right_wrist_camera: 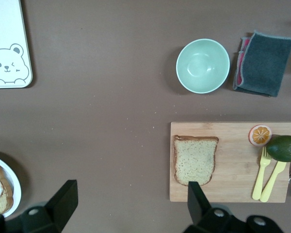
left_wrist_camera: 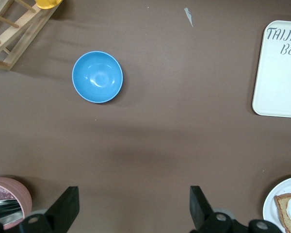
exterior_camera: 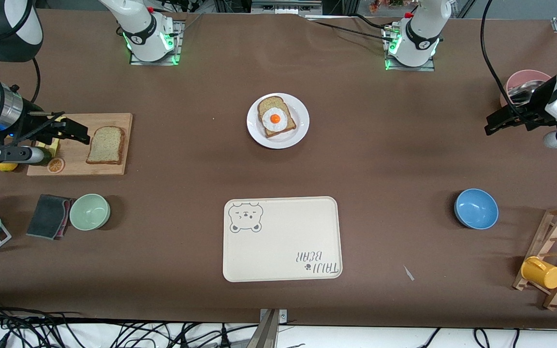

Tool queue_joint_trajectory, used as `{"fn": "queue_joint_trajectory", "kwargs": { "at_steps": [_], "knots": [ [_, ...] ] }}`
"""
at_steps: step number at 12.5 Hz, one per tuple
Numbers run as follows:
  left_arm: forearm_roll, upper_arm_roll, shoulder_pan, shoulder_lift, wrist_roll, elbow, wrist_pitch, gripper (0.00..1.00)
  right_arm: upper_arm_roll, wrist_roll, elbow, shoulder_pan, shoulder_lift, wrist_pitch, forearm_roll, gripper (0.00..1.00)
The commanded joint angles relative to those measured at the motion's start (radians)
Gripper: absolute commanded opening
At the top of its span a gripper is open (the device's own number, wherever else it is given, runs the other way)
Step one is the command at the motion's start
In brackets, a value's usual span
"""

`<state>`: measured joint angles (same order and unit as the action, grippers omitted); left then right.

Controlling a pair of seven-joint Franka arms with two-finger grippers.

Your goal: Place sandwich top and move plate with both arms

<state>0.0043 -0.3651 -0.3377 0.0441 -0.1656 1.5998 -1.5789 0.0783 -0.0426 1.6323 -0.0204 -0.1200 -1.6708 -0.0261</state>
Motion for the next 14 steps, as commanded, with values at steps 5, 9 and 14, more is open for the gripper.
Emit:
{"fn": "queue_joint_trajectory", "kwargs": {
  "at_steps": [5, 9, 14],
  "knots": [
    [0.034, -0.003, 0.002, 0.003, -0.005, -0.014, 0.016, 1.0, 0.0, -0.005, -0.048, 0.001, -0.004, 0.028, 0.021, 1.0],
    [0.036, -0.005, 0.003, 0.002, -0.014, -0.014, 0.017, 1.0, 0.001, -0.037, -0.046, 0.001, 0.002, 0.026, 0.046, 1.0],
    [0.023, -0.024, 0.003, -0.001, -0.015, -0.018, 0.017, 1.0, 0.005, -0.033, -0.048, 0.04, 0.006, 0.052, 0.098, 1.0]
  ]
}}
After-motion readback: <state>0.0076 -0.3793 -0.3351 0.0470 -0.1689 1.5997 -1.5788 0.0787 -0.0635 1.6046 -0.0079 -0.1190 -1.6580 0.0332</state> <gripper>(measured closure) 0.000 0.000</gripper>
